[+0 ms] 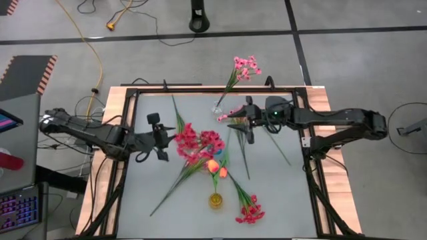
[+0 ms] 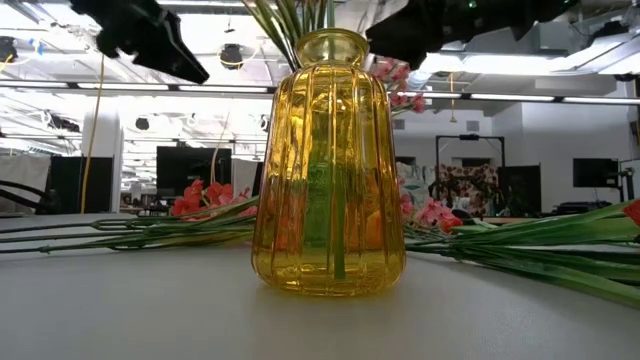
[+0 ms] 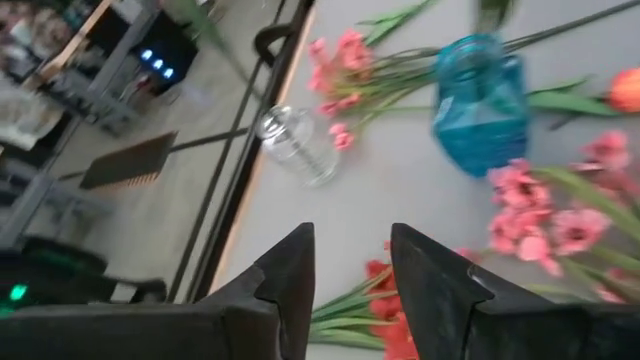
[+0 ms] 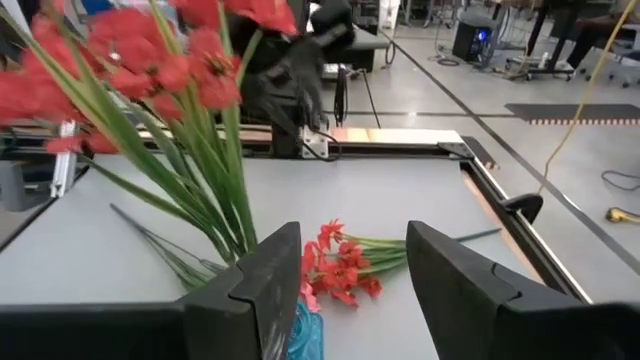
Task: Sort flowers into vase by color
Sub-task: Put the top red flowers into the blue vase
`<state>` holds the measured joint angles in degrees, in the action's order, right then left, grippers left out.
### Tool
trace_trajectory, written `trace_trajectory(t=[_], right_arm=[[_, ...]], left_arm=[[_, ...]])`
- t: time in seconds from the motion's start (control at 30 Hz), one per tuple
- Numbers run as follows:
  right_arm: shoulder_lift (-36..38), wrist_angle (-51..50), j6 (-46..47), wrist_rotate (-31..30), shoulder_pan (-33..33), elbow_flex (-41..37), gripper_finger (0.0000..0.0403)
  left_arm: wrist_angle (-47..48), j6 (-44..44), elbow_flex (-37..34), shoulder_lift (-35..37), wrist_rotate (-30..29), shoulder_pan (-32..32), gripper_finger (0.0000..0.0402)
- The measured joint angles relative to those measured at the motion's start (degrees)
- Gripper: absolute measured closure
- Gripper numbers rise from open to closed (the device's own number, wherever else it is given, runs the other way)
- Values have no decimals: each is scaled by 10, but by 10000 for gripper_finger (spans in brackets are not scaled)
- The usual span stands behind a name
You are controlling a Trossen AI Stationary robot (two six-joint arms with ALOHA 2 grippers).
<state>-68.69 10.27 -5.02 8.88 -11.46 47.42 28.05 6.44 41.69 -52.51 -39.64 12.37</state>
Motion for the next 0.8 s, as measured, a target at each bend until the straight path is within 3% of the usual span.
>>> trace_trajectory(t=[0.3, 0.53, 0.67, 0.8], right_arm=[[5, 1, 0, 0, 2, 0, 193], [4, 0, 0, 0, 1, 0, 193], [4, 0, 0, 0, 1, 0, 193], [4, 0, 0, 0, 1, 0, 193]], left_arm=[[-1, 73, 0, 0, 66, -125, 209], [-1, 224, 0, 0, 115, -245, 183], [17, 314, 0, -1, 214, -321, 186], [39, 329, 0, -23, 324, -390, 191]])
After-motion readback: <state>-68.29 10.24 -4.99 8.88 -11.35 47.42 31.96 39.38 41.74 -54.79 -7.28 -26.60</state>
